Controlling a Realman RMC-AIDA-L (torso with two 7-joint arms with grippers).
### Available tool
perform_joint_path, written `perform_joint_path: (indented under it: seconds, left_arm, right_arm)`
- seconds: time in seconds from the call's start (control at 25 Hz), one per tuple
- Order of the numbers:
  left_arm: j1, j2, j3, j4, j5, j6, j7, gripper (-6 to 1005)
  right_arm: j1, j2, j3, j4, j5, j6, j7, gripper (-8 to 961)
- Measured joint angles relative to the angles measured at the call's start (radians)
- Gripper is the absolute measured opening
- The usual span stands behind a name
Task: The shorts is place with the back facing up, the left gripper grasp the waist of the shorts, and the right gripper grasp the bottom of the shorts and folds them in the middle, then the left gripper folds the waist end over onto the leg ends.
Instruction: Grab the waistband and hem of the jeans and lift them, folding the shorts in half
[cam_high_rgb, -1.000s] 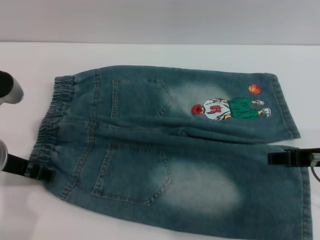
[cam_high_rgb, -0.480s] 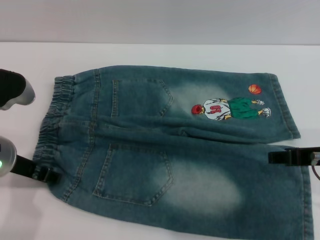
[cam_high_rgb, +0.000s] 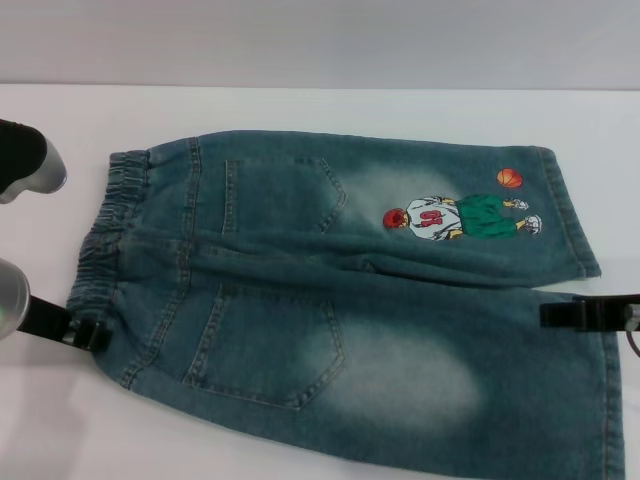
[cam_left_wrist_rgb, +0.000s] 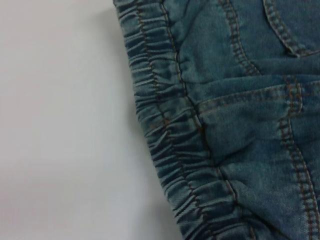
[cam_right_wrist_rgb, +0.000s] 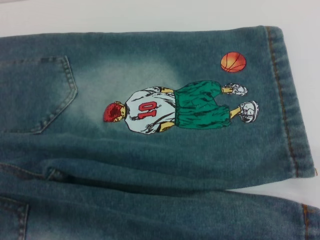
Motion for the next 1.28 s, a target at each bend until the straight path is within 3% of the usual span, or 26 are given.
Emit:
perform_joint_path:
  seconds: [0.92,1.28]
  left_arm:
    - [0.004,-0.003,0.035,-0.028,-0.003,0.001,-0.002,286]
    - [0.005,-0.003,0.043,-0.024,-0.003,0.003,-0.009,28]
  right_arm:
    - [-0.024,-0.007,-0.051,0.055,-0.019,-0.294,0.000,607]
    - [-0.025,-0.008,-0.063,0.055,-0.053,-0.336,0.000,608]
